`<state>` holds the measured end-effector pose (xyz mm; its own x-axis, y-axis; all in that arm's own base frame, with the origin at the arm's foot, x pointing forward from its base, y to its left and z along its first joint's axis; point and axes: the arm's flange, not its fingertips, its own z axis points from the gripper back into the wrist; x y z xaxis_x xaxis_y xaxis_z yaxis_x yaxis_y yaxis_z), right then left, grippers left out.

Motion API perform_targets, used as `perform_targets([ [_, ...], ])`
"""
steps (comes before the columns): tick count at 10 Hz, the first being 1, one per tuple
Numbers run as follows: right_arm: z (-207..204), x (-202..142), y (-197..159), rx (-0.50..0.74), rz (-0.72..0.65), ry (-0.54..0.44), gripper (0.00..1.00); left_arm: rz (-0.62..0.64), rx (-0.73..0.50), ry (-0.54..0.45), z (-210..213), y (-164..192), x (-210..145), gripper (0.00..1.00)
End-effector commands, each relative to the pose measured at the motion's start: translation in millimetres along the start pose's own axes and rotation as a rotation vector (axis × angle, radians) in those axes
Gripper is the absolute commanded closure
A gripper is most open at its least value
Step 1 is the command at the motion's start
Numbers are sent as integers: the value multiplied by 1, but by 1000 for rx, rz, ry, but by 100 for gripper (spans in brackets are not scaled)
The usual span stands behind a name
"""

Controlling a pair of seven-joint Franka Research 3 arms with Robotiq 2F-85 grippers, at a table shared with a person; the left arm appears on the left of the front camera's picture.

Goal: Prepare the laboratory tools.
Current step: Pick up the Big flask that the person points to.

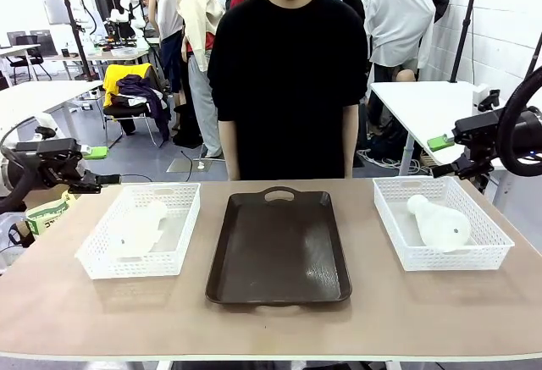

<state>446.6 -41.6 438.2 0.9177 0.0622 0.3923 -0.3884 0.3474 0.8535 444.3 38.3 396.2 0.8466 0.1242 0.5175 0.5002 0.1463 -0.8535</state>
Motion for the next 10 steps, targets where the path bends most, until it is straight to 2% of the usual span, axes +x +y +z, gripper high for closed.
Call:
perform_targets([
  [1, 8, 1, -9, 44, -20, -45, 0, 29, -43, 21, 1, 0, 5, 0],
  [7, 15, -13, -31, 57, -60, -49, 0, 58, -62, 16, -1, 3, -12, 0],
  [8, 12, -11, -30, 12, -67, -51, 0, 80, -60, 14, -1, 3, -14, 0],
  [9, 21, -14, -30, 35, -82, -41, 0, 143, -56, -1, -3, 1, -16, 0],
  [10, 21, -14, -30, 35, -82, -41, 0, 52, -61, 15, -2, 8, -11, 0],
])
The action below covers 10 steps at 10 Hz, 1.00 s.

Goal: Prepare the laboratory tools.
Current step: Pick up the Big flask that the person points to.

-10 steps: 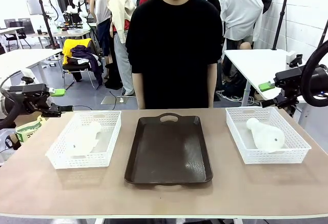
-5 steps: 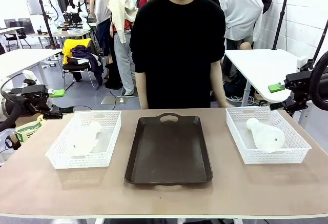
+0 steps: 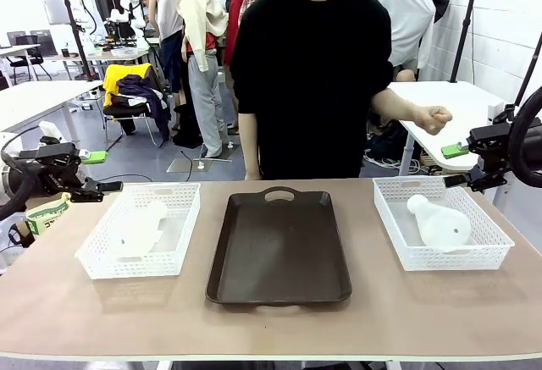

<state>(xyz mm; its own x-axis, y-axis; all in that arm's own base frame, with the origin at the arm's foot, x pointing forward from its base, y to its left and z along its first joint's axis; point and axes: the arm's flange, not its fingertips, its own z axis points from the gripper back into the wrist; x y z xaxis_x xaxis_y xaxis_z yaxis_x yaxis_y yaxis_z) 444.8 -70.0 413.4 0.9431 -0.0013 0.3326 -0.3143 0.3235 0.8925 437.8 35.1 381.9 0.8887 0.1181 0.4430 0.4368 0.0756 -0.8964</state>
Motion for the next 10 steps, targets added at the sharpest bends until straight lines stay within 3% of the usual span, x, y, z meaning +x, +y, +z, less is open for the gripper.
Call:
perform_targets([
  [1, 3, -1, 1, 7, 0, -3, 0, -33, 1, 0, 1, -1, 2, 0],
  [10, 3, -1, 1, 7, 0, -3, 0, -33, 1, 0, 1, -1, 2, 0],
])
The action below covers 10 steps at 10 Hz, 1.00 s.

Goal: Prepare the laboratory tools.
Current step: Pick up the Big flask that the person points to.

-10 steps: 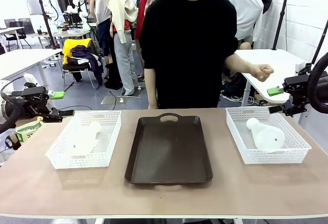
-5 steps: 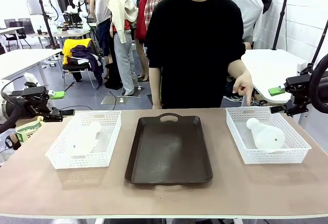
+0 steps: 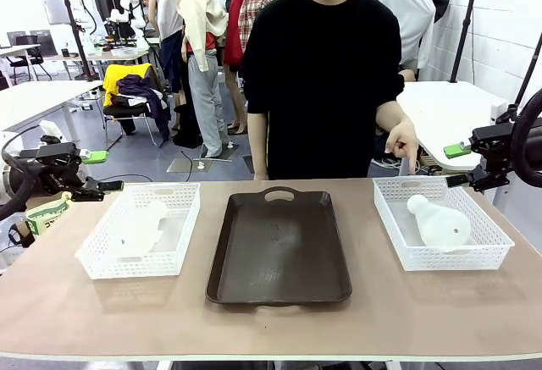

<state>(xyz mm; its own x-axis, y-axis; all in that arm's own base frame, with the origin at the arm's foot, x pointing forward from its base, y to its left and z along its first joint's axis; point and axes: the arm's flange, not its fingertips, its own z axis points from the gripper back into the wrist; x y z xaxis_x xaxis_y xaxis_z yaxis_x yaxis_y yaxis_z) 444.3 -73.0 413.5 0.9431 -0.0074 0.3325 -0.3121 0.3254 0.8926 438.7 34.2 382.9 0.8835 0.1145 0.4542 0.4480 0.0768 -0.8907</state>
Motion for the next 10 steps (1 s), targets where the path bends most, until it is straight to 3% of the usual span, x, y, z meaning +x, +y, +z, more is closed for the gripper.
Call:
perform_targets([
  [1, 0, 0, 2, 9, 2, 3, 0, -20, 1, -2, 1, 0, 1, 0],
  [5, 0, 0, 0, 0, 0, 0, 0, -20, 1, -2, 1, 0, 1, 0],
  [8, -8, 26, 41, -455, 101, -83, 0, -20, 1, -2, 1, 0, 1, 0],
  [10, -41, 54, 38, -768, 121, -69, 0, -20, 1, -2, 1, 0, 1, 0],
])
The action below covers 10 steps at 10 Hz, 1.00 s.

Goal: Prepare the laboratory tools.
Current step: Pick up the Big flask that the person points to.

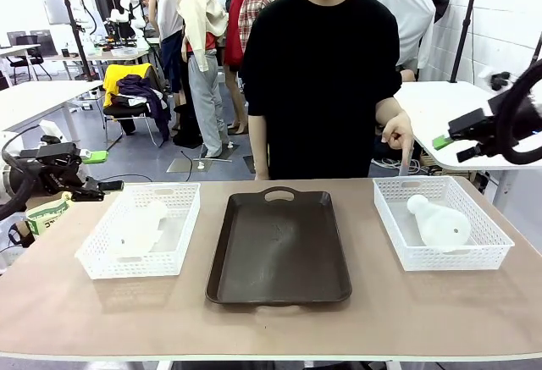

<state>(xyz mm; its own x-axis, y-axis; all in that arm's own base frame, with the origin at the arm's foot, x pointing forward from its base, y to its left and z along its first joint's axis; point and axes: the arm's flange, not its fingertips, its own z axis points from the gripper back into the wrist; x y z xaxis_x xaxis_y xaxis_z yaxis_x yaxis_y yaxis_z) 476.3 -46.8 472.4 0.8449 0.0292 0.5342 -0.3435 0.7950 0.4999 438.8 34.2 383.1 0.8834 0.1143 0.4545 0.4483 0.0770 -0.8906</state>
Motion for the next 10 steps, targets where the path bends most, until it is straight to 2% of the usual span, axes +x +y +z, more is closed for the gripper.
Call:
perform_targets([
  [1, -55, 15, 6, -280, -50, 101, 0, -20, 1, -3, 2, 0, 1, 0],
  [4, -112, 37, 5, -574, 13, 149, 0, -20, 1, -3, 2, 0, 1, 0],
  [5, -123, 47, 1, -622, 4, 194, 0, -20, 1, -3, 2, 0, 1, 0],
  [8, -144, 58, -19, -622, -70, 313, 0, -20, 1, -3, 2, 0, 1, 0],
  [10, -156, 59, -31, -638, -71, 344, 0, -20, 1, -3, 2, 0, 1, 0],
])
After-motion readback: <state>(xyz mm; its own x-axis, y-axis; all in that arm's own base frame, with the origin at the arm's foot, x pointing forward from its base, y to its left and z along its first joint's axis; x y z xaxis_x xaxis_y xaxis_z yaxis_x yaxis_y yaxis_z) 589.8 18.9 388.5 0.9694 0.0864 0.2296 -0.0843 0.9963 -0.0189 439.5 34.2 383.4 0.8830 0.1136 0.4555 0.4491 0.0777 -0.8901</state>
